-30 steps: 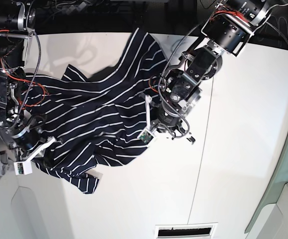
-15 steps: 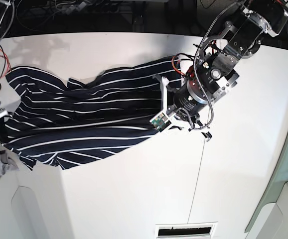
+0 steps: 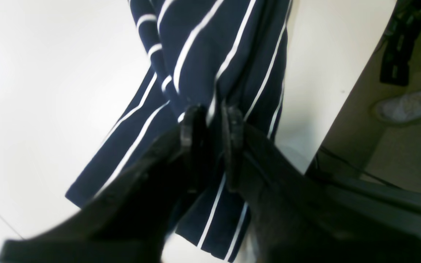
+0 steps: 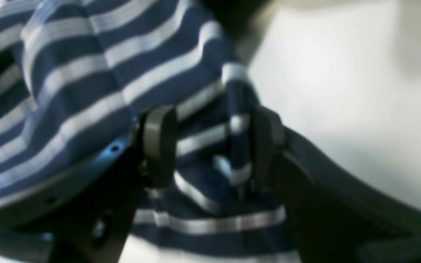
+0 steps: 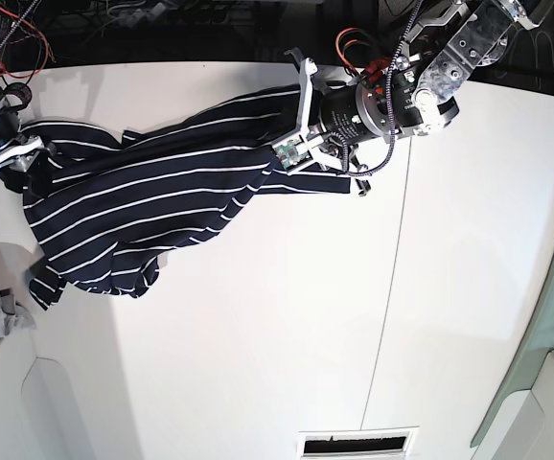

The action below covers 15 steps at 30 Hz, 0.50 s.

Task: Layout the t-shirt on the table in an organized manner, then fold the t-shirt properly
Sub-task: 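Grasp the shirt edge with the left gripper and drag it toward the right gripper, then regrasp the bunched shirt with the left gripper near the right gripper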

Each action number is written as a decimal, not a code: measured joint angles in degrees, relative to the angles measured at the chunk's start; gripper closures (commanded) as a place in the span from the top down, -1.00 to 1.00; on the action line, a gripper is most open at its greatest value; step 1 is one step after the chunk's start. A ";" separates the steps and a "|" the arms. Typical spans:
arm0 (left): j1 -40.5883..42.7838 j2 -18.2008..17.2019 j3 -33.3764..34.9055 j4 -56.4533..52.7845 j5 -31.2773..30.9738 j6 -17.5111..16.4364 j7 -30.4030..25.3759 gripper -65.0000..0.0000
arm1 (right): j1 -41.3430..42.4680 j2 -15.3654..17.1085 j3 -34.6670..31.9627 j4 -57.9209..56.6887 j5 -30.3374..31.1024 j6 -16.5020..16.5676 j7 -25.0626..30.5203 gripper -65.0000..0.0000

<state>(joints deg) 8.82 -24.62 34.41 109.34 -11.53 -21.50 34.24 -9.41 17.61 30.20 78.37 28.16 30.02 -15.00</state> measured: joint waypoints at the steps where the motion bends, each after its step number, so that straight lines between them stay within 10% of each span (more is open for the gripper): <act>1: -0.31 0.00 0.00 0.00 0.20 0.55 0.04 -0.54 | 0.59 0.02 0.42 0.00 0.98 0.04 0.98 -0.03; 15: -11.23 2.97 -0.15 -4.17 0.09 9.03 -6.47 -0.40 | 18.40 0.50 -3.10 -4.11 -2.56 -3.56 -0.28 -0.03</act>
<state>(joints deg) -2.42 -21.65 34.26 105.16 -11.44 -12.47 27.77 8.99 18.11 27.09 74.26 25.61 26.46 -15.29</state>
